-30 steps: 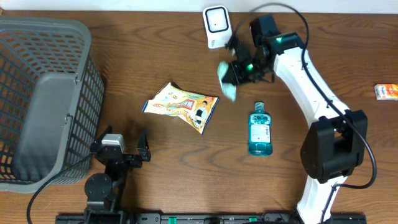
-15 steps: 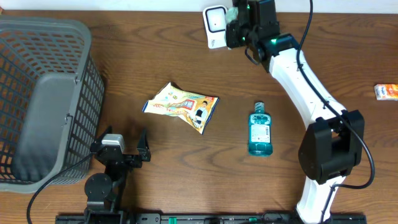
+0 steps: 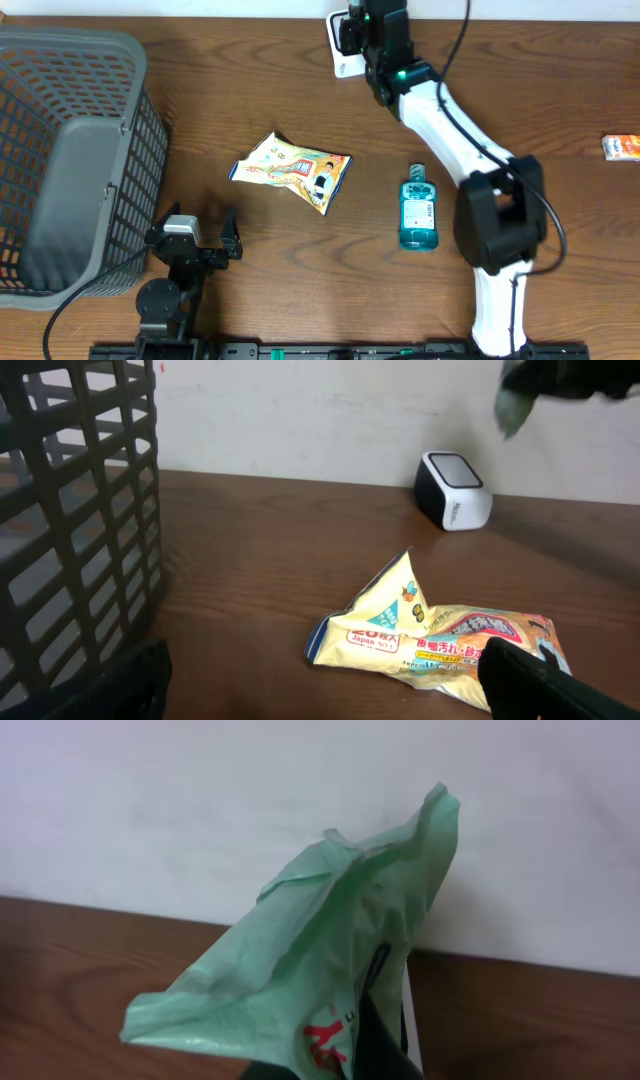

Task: Scan the item barcode
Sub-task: 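Lift the wipes pack and carry it up to the white scanner, then hold the wipes pack in front of the scanner window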

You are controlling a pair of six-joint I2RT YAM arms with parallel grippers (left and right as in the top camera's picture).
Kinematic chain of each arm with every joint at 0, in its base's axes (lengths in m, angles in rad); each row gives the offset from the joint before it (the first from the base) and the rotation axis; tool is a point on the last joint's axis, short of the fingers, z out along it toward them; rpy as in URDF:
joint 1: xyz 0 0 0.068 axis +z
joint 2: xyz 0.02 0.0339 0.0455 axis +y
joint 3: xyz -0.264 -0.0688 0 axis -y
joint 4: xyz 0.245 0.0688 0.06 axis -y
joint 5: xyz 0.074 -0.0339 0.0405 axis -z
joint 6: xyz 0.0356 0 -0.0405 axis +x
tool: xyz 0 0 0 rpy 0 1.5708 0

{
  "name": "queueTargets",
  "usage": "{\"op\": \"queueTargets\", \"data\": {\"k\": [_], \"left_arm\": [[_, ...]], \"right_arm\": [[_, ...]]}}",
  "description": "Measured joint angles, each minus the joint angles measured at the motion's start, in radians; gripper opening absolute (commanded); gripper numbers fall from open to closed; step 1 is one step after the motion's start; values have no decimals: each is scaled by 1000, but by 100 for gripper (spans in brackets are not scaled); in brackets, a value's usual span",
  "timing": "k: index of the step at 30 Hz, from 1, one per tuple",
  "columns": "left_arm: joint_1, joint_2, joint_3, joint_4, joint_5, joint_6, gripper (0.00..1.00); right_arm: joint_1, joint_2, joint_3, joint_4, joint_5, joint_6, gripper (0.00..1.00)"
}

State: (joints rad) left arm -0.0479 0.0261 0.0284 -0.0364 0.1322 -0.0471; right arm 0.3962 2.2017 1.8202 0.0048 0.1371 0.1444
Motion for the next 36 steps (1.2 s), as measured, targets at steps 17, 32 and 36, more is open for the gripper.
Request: {"op": "queueTargets", "data": {"k": [17, 32, 36], "left_arm": [[0, 0, 0, 0, 0, 0, 98], [0, 0, 0, 0, 0, 0, 98], [0, 0, 0, 0, 0, 0, 98]], "right_arm": [[53, 278, 296, -57, 216, -105, 1], [63, 305, 306, -111, 416, -168, 1], [60, 276, 311, -291, 509, -175, 1]]}}
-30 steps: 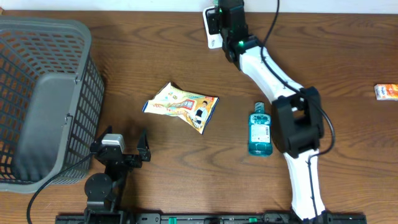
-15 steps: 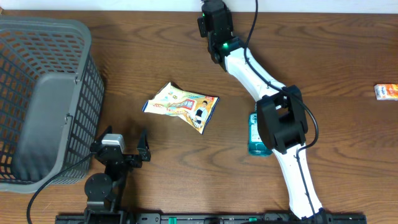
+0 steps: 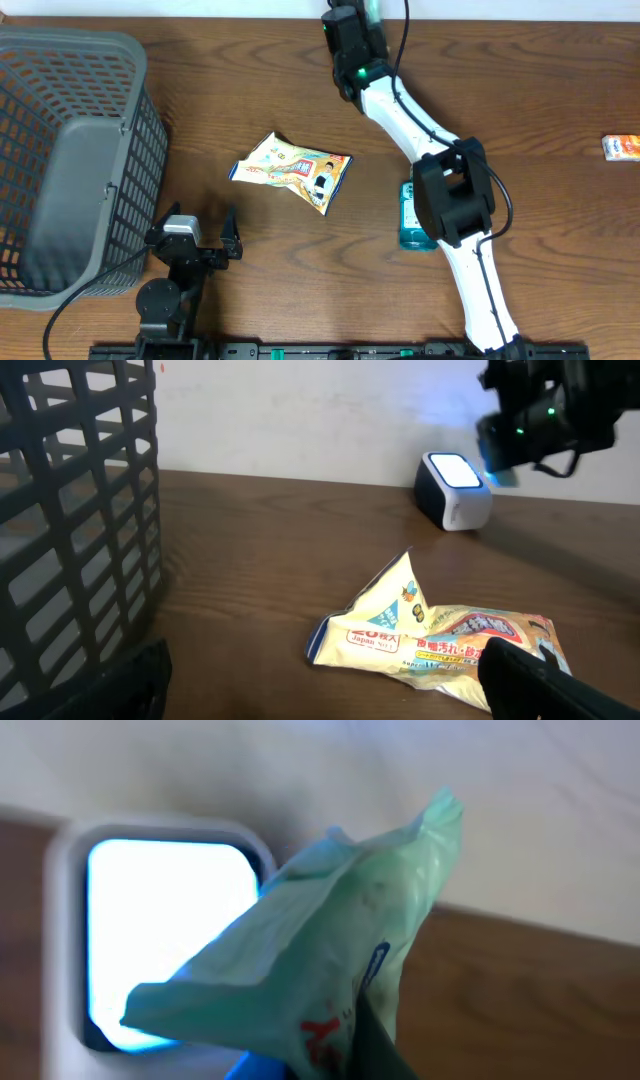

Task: Scan the item barcode
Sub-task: 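Hold the wipes pack in front of the scanner window, then carry the wipes pack right and drop it beside the orange box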

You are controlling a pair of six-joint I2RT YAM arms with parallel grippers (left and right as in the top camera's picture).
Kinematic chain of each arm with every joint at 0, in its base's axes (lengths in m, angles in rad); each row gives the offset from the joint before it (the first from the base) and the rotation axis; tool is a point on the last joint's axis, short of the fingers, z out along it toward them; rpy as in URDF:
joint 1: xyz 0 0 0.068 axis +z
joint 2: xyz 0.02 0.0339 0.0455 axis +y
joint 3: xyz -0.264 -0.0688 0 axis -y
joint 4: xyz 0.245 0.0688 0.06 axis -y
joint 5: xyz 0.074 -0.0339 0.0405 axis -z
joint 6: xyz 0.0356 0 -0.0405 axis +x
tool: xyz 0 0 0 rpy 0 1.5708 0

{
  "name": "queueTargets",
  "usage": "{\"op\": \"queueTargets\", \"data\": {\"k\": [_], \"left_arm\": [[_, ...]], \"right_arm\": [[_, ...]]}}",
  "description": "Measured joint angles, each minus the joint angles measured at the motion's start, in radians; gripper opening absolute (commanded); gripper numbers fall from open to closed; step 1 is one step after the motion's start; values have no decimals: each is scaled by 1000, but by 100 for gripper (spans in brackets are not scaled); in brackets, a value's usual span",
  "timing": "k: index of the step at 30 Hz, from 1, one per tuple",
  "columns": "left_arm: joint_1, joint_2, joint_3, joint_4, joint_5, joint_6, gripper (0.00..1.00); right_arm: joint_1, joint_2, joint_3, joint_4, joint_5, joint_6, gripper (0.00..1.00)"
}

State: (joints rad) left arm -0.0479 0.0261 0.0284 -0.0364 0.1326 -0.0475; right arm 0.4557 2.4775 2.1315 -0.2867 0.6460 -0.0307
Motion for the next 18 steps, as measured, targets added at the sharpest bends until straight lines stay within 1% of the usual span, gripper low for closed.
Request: {"op": "queueTargets", "data": {"k": [5, 8, 12, 15, 18], "left_arm": [[0, 0, 0, 0, 0, 0, 98], [0, 0, 0, 0, 0, 0, 98], [0, 0, 0, 0, 0, 0, 98], [0, 0, 0, 0, 0, 0, 98], [0, 0, 0, 0, 0, 0, 98]], "right_arm": [[-35, -96, 1, -223, 43, 5, 1], [-97, -160, 10, -361, 56, 36, 1], [-249, -202, 23, -534, 72, 112, 1], [-364, -198, 23, -624, 63, 161, 1], [-475, -194, 18, -678, 24, 193, 1]]}}
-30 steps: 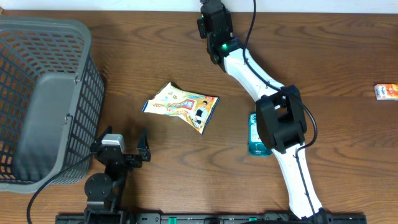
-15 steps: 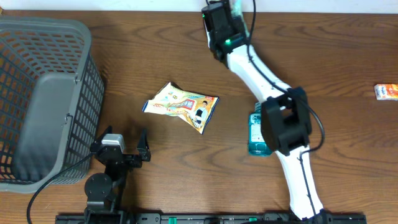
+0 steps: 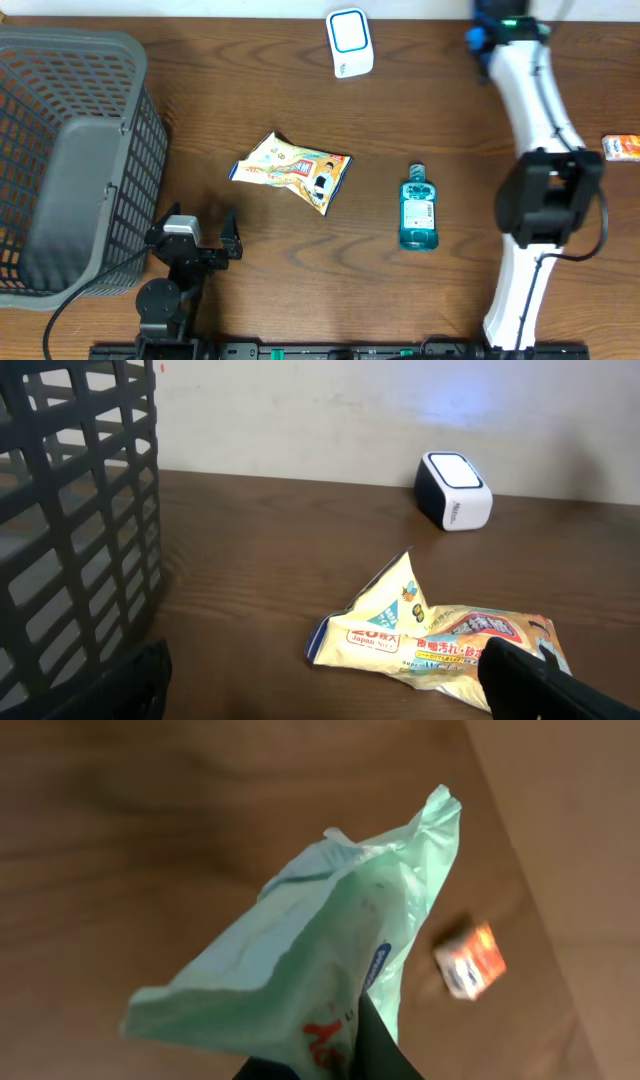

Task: Scan the item barcode
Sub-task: 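Carry the wipes pack right and drop it beside the orange box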

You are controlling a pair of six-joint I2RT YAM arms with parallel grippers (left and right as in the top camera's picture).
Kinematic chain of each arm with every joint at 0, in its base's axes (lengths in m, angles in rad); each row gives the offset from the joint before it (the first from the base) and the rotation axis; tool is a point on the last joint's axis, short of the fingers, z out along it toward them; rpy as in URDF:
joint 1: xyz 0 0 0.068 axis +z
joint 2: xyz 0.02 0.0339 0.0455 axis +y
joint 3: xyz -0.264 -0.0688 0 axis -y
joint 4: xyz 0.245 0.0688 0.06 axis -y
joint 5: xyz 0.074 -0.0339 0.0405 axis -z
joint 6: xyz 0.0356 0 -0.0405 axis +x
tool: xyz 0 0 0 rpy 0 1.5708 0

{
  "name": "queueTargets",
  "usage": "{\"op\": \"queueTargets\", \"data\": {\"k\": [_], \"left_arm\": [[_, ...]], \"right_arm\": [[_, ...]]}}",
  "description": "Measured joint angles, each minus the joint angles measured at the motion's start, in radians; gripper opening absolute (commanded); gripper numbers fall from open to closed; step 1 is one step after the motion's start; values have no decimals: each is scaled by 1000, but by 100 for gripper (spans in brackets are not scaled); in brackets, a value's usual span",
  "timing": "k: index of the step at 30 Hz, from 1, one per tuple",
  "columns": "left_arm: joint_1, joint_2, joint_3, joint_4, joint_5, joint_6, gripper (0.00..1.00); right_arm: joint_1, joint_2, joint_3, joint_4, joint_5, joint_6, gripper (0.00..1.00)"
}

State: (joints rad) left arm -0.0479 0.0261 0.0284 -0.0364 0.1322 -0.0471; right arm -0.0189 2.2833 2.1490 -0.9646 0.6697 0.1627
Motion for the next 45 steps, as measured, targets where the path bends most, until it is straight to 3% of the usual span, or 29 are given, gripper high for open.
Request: {"op": "queueTargets", "data": {"k": [11, 14, 19, 20, 21, 22, 31, 35, 45], "left_arm": [[0, 0, 0, 0, 0, 0, 98], [0, 0, 0, 0, 0, 0, 98], [0, 0, 0, 0, 0, 0, 98], [0, 0, 0, 0, 0, 0, 98], [0, 0, 0, 0, 0, 0, 98], [0, 0, 0, 0, 0, 0, 98], [0, 0, 0, 0, 0, 0, 98], [0, 0, 0, 0, 0, 0, 98], [0, 0, 0, 0, 0, 0, 98]], "right_arm": [[-299, 0, -116, 13, -200, 31, 1], [-362, 0, -188, 58, -238, 32, 11], [-452, 1, -258, 78, -317, 42, 37], [-467, 1, -258, 69, -327, 51, 51], [-480, 1, -254, 52, -336, 69, 72], [-492, 0, -250, 35, -348, 83, 99], [-571, -93, -149, -104, -711, 168, 99], [-563, -285, -130, -177, -880, 212, 99], [-377, -706, -102, -370, -995, 266, 99]]}}
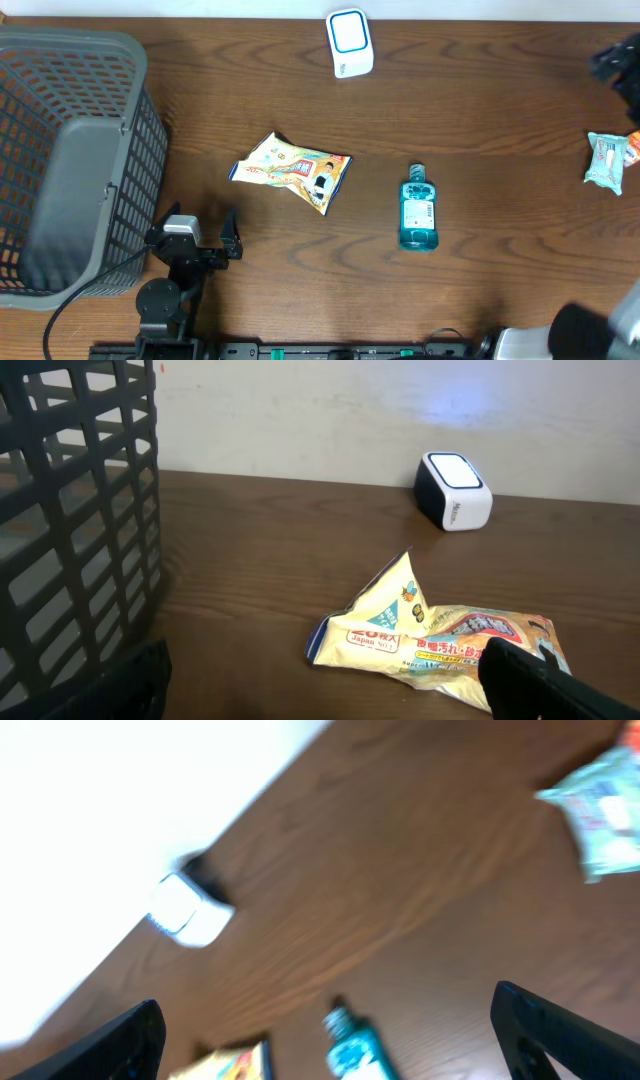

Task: Scan the item barcode
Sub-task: 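Carry the wipes pack right and drop it beside the orange box, then move the right gripper over the blue mouthwash bottle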

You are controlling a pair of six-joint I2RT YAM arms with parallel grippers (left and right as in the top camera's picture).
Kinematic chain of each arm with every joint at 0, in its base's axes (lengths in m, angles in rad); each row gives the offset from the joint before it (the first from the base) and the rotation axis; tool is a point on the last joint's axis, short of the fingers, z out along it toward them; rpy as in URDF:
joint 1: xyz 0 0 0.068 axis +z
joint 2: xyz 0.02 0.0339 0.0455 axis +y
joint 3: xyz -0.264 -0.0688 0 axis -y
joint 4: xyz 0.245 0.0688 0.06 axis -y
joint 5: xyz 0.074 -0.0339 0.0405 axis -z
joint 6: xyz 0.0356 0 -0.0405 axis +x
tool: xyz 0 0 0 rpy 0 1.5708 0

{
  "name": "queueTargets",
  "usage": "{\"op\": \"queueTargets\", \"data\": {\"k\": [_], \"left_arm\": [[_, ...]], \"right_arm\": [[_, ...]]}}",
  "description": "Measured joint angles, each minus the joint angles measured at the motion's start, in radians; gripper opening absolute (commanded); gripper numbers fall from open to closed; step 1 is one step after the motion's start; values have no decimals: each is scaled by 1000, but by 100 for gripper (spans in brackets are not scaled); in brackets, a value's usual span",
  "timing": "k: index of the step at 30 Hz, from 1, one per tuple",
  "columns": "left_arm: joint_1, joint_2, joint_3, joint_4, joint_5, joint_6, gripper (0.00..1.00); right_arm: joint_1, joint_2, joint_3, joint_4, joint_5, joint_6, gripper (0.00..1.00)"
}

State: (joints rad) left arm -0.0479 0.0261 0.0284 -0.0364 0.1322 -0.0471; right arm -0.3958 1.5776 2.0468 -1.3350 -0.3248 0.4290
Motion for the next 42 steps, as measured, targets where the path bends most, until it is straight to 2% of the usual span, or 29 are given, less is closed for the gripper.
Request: {"op": "queueTargets", "data": {"k": [9, 18, 24, 27, 36, 42], "left_arm": [[0, 0, 0, 0, 0, 0, 98], [0, 0, 0, 0, 0, 0, 98], [0, 0, 0, 0, 0, 0, 98], [0, 0, 0, 0, 0, 0, 98], [0, 0, 0, 0, 0, 0, 98], [0, 0, 0, 0, 0, 0, 98]], "right_arm": [[220, -166, 0, -53, -19, 10, 99], [256, -184, -2, -158, -18, -3, 99], [344, -187, -106, -158, -16, -113, 99], [403, -188, -213, -106, -17, -148, 99], [564, -179, -671, 249, -41, -182, 99], [582, -179, -921, 521, -40, -188, 99]]}}
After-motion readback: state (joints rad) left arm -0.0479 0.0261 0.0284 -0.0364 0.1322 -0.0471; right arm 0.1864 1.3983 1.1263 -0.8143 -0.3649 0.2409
